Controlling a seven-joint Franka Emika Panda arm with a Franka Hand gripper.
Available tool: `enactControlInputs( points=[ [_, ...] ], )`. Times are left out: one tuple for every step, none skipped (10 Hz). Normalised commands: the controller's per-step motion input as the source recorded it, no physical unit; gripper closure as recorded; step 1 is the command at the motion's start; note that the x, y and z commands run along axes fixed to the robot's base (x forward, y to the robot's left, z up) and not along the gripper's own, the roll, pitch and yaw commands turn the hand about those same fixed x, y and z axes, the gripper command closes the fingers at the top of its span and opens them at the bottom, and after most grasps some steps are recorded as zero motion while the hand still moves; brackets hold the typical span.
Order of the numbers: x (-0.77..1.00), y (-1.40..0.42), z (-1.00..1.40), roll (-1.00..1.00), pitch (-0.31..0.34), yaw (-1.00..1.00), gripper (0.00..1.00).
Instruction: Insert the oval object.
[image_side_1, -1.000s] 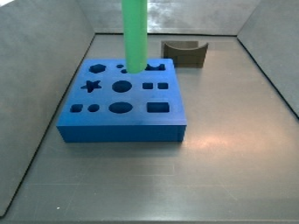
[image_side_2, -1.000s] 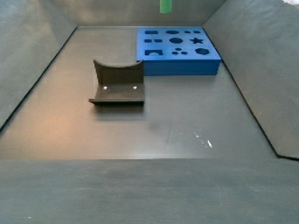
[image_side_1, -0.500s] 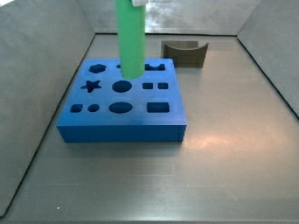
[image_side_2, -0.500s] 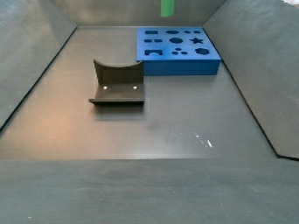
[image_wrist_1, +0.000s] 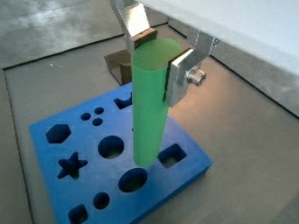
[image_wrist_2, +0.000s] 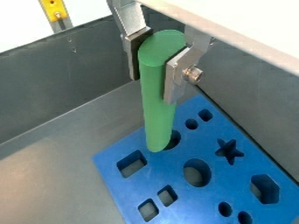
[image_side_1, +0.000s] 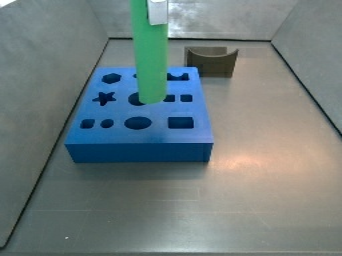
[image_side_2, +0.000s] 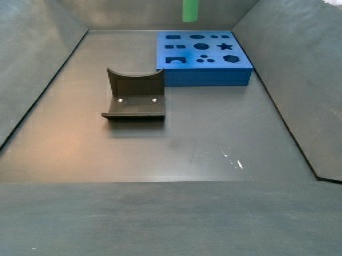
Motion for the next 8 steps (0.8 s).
enactControlInputs(
  points=[
    [0.00,-0.04,-0.29,0.00,0.000,-0.59,1.00],
    [-0.01,-0.04,-0.22,0.00,0.039,-0.96,1.00],
    [-0.06,-0.02,-0.27,0.00,0.000,-0.96,1.00],
    [-0.07,-0.03,-0.35,-0.04,-0.019,-0.93,1.00],
    [-0.15,-0.03,-0.36,-0.05,-0.051,-0.88,1.00],
    [-0.43,-0.04,-0.29,-0.05,-0.059,-0.49,1.00],
    [-0.18,0.00,-0.23,-0.08,-0.100,-0.07,1.00],
    [-0.13,0.00,-0.21,-0.06,-0.080,0.00,1.00]
  ],
)
